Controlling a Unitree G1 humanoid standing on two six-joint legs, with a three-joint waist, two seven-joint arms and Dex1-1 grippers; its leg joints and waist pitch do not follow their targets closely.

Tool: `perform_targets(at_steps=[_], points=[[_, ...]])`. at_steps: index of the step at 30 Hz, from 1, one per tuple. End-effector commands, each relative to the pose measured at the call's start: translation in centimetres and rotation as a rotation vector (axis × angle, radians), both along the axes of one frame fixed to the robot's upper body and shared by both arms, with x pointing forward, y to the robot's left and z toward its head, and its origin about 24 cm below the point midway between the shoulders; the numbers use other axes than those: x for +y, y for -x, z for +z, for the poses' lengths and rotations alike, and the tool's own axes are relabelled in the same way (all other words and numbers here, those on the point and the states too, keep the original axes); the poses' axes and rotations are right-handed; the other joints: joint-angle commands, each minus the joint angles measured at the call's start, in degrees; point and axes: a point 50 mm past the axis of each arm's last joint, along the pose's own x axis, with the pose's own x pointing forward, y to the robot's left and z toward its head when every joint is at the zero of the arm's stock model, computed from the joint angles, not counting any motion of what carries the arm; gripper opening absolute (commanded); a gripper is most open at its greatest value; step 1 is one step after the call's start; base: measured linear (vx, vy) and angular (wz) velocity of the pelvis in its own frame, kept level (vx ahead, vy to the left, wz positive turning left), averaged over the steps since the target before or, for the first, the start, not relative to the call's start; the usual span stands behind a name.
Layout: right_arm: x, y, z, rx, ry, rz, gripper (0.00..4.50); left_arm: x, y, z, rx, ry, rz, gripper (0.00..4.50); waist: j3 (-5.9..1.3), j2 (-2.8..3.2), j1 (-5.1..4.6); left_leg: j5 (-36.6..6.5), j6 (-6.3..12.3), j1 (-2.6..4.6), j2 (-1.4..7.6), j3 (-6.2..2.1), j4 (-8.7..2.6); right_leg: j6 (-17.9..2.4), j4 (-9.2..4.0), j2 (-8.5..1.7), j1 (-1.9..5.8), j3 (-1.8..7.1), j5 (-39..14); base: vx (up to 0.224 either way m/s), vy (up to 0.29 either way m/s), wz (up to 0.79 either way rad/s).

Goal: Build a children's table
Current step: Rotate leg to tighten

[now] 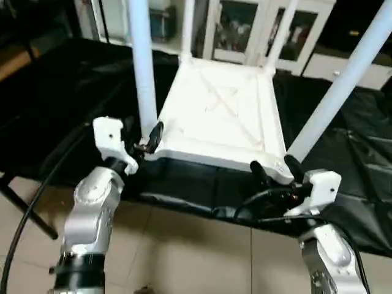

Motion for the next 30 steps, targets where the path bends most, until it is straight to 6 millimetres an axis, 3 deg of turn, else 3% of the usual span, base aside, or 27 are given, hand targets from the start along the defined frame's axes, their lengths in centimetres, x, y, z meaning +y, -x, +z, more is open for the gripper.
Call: perform_targets(at_steps=[1, 4, 5, 10, 11, 12, 14, 15, 16, 19, 24, 30], points=[[0.2, -0.3, 0.1, 0.024, 0.011, 0.009, 4.50, -0.5, -0.8, 0.4, -0.008, -0.012, -0.036, 4.37, -3.27, 0.33, -0.10, 0.81, 1.53, 0.38, 2.72, -0.95, -4.67, -9.05, -3.11, -3.87, 2.41, 1.89, 13.17, 0.000, 0.000, 0.00], [0.5, -0.4, -0.1, 0.037, 0.029, 0.022, 4.50, -0.3, -1.8, 0.5, -0.008, -0.053, -0.005, 4.37, -3.02, 0.40, -0.17, -1.96, 1.39, 0.44, 2.96, -0.91, -4.93, -9.68, -3.52, -4.12, 2.27, 1.92, 9.43, 0.000, 0.000, 0.00], [0.6, -0.4, -0.1, 0.037, 0.030, 0.025, 4.50, -0.3, -2.2, 0.6, -0.015, -0.066, 0.009, 4.37, -3.03, 0.67, -0.23, -2.69, 1.20, 0.52, 2.91, -0.97, -5.00, -9.36, -3.59, -4.12, 2.26, 1.96, 8.20, 0.000, 0.000, 0.00], [0.7, -0.5, 0.0, 0.041, 0.022, 0.022, 4.50, -0.7, -3.4, 1.7, -0.072, -0.126, 0.016, 4.37, -3.17, 0.60, -0.28, -2.24, 0.65, 0.50, 3.16, -1.14, -5.02, -9.53, -3.47, -4.42, 2.41, 1.94, 9.38, 0.000, 0.000, 0.00], [0.8, -0.5, 0.1, 0.046, 0.013, 0.024, 4.50, -0.9, -3.7, 2.0, -0.081, -0.125, 0.011, 4.37, -3.22, 1.74, -0.19, -2.50, 0.19, 0.51, 3.17, -1.23, -5.00, -10.10, -3.26, -4.47, 2.27, 1.94, 9.79, 0.000, 0.000, 0.00], [0.8, -0.5, 0.1, 0.050, 0.011, 0.025, 4.50, -1.0, -3.8, 2.2, -0.084, -0.112, -0.003, 4.11, -3.25, 0.99, -0.40, -2.66, 0.01, 0.56, 3.19, -1.07, -4.97, -10.36, -3.39, -4.36, 2.37, 1.91, 10.53, 0.000, 0.000, 0.00], [0.8, -0.5, 0.0, 0.058, 0.008, 0.028, 4.50, -1.2, -3.9, 2.4, -0.087, -0.092, -0.017, 4.01, -3.24, 1.36, -0.34, -2.45, -0.18, 0.47, 3.13, -1.09, -4.95, -10.86, -3.33, -4.36, 2.42, 1.90, 11.32, 0.000, 0.000, 0.00], [0.8, -0.5, 0.0, 0.060, 0.008, 0.028, 4.50, -1.2, -3.9, 2.5, -0.087, -0.086, -0.016, 3.99, -3.27, 1.26, -0.30, -2.47, -0.24, 0.46, 3.13, -1.06, -4.92, -11.08, -3.26, -4.43, 2.49, 1.92, 11.54, 0.000, 0.000, 0.00], [0.8, -0.6, -0.1, 0.063, 0.013, 0.027, 4.50, -1.2, -4.0, 2.5, -0.082, -0.071, -0.005, 3.76, -3.19, 1.41, -0.37, -3.09, -0.33, 0.37, 3.14, -1.04, -4.96, -11.35, -3.34, -4.45, 2.52, 1.94, 11.19, 0.000, 0.000, 0.00], [0.7, -0.6, -0.1, 0.066, 0.020, 0.016, 4.50, -1.4, -4.3, 3.0, -0.104, -0.026, 0.004, 3.57, -3.23, 1.24, -0.33, -3.15, -0.26, 0.41, 3.12, -1.00, -4.94, -11.63, -3.35, -4.50, 2.60, 1.99, 10.78, 0.000, 0.000, 0.00], [0.7, -0.7, -0.2, 0.074, 0.030, 0.015, 4.50, -1.9, -4.7, 3.4, -0.096, 0.044, 0.007, 3.20, -3.19, 1.45, -0.36, -3.43, -0.09, 0.41, 3.24, -1.04, -4.95, -12.06, -3.36, -4.49, 2.54, 1.96, 10.90, 0.000, 0.000, 0.00], [0.8, -0.8, -0.4, 0.077, 0.040, 0.017, 4.50, -1.8, -4.7, 3.6, -0.092, 0.032, 0.019, 2.64, -3.12, 1.27, -0.22, -3.53, 0.17, 0.39, 3.28, -1.09, -5.03, -11.71, -3.44, -4.54, 2.54, 1.96, 10.13, 0.000, 0.000, 0.00]])
